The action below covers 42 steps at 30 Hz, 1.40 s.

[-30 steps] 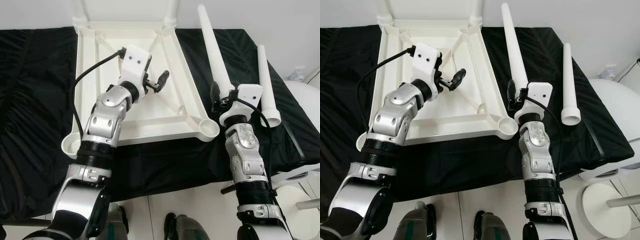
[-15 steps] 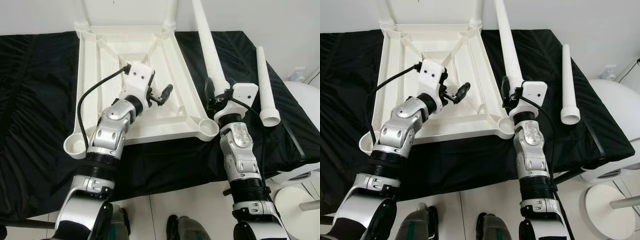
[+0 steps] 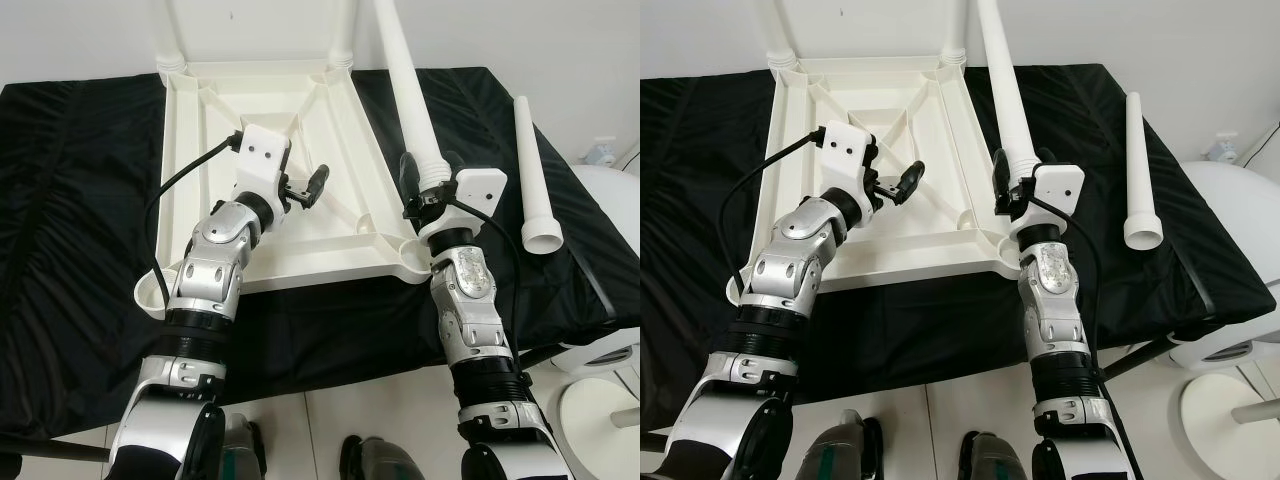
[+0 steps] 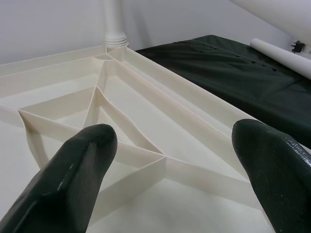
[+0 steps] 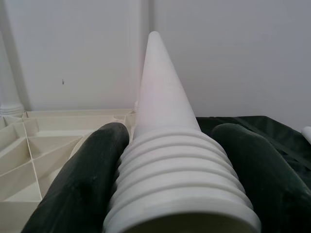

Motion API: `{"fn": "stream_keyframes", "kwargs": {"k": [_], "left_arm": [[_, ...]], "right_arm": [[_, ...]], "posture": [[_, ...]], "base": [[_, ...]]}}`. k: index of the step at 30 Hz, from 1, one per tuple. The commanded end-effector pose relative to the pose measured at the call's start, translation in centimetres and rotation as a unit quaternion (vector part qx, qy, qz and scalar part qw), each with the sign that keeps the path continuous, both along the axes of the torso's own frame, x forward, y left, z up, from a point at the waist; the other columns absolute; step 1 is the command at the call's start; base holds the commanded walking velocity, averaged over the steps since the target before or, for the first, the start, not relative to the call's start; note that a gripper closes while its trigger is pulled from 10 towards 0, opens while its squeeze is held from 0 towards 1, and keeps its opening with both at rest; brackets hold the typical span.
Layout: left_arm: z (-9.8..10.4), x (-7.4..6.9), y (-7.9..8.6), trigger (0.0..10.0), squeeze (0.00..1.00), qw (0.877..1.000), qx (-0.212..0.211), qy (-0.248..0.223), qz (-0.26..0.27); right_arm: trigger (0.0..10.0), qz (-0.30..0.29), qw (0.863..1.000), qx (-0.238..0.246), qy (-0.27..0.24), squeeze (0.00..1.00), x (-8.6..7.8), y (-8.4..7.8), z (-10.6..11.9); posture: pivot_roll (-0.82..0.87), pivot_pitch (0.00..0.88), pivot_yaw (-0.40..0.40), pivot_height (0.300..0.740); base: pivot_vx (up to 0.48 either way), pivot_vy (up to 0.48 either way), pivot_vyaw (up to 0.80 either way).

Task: Building children table

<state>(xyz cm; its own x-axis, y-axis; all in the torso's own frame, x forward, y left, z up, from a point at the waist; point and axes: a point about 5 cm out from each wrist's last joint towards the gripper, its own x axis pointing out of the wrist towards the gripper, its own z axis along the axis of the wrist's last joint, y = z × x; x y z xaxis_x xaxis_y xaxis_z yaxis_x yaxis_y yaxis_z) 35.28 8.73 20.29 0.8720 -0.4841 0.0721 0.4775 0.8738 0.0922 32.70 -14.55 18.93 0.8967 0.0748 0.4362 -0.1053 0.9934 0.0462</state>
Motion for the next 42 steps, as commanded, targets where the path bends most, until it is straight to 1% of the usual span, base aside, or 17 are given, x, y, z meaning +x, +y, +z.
{"fn": "stream_keyframes", "kwargs": {"k": [1, 12, 13, 14, 15, 19, 29, 31, 33, 39, 41, 42], "left_arm": [[0.2, 0.3, 1.1, 10.0, 0.00, 0.994, -0.007, -0.014, 0.108], [-0.1, 0.2, 0.9, 10.0, 0.00, 0.995, 0.001, -0.012, 0.104], [-0.1, 0.1, 0.9, 10.0, 0.00, 0.995, 0.002, -0.013, 0.102], [-0.1, 0.1, 0.7, 10.0, 0.00, 0.995, -0.004, -0.011, 0.095], [0.0, 0.1, 0.5, 10.0, 0.00, 0.996, 0.000, -0.011, 0.089], [0.0, 0.1, 0.3, 10.0, 0.00, 0.996, 0.007, -0.012, 0.083], [-0.7, 0.1, 1.0, 10.0, 0.00, 0.996, 0.008, -0.003, 0.092], [-0.6, 0.2, 1.4, 10.0, 0.00, 0.995, -0.001, -0.001, 0.102], [-0.6, 0.2, 1.6, 10.0, 0.00, 0.994, -0.001, -0.002, 0.106], [-0.7, 0.3, 1.5, 10.0, 0.00, 0.994, -0.002, 0.003, 0.105], [-0.7, 0.2, 1.2, 10.0, 0.00, 0.995, -0.009, 0.007, 0.095], [-0.8, -0.2, 0.6, 10.0, 0.00, 0.997, -0.034, 0.024, 0.063]], "right_arm": [[10.0, -0.007, 1.000, 0.004, -0.012, 0.00, 0.0, -0.3, 0.3], [10.0, 0.002, 1.000, -0.003, -0.017, 0.00, -0.1, -0.3, 0.2], [10.0, 0.003, 1.000, -0.004, -0.019, 0.00, -0.1, -0.3, 0.2], [10.0, 0.009, 1.000, -0.005, -0.019, 0.00, -0.1, -0.2, 0.2], [10.0, 0.016, 1.000, -0.012, -0.020, 0.00, -0.1, 0.0, 0.2], [10.0, 0.024, 0.999, -0.019, -0.023, 0.00, -0.2, 0.1, 0.2], [10.0, 0.036, 0.999, -0.022, -0.025, 0.00, 0.0, 0.6, 0.1], [10.0, 0.041, 0.999, -0.024, -0.026, 0.00, 0.0, 0.8, 0.1], [10.0, 0.043, 0.998, -0.028, -0.027, 0.00, 0.0, 0.9, 0.1], [10.0, 0.046, 0.998, -0.027, -0.030, 0.00, 0.1, 1.1, 0.1], [10.0, 0.050, 0.998, -0.027, -0.033, 0.00, 0.0, 1.2, 0.2], [10.0, 0.062, 0.997, -0.031, -0.035, 0.00, -0.1, 1.4, 0.2]], "posture": [[0.00, 0.037, 0.014, 0.740], [0.01, 0.040, -0.013, 0.740], [0.01, 0.040, -0.013, 0.740], [0.03, 0.037, -0.033, 0.740], [0.03, 0.031, -0.040, 0.740], [0.03, 0.031, -0.040, 0.740], [0.03, 0.020, -0.044, 0.740], [0.03, 0.008, -0.035, 0.740], [0.03, 0.007, -0.034, 0.740], [0.02, 0.000, -0.029, 0.740], [0.02, 0.000, -0.027, 0.740], [0.02, 0.000, -0.030, 0.740]], "base": [[0.000, 0.000, 0.00], [0.000, 0.000, 0.00], [0.000, 0.000, 0.00], [0.000, 0.000, 0.00], [0.000, 0.000, 0.00], [0.000, 0.000, 0.00], [0.000, 0.000, 0.00], [0.000, 0.000, 0.00], [0.000, 0.000, 0.00], [0.000, 0.000, 0.00], [0.000, 0.000, 0.00], [0.000, 0.000, 0.00]]}}
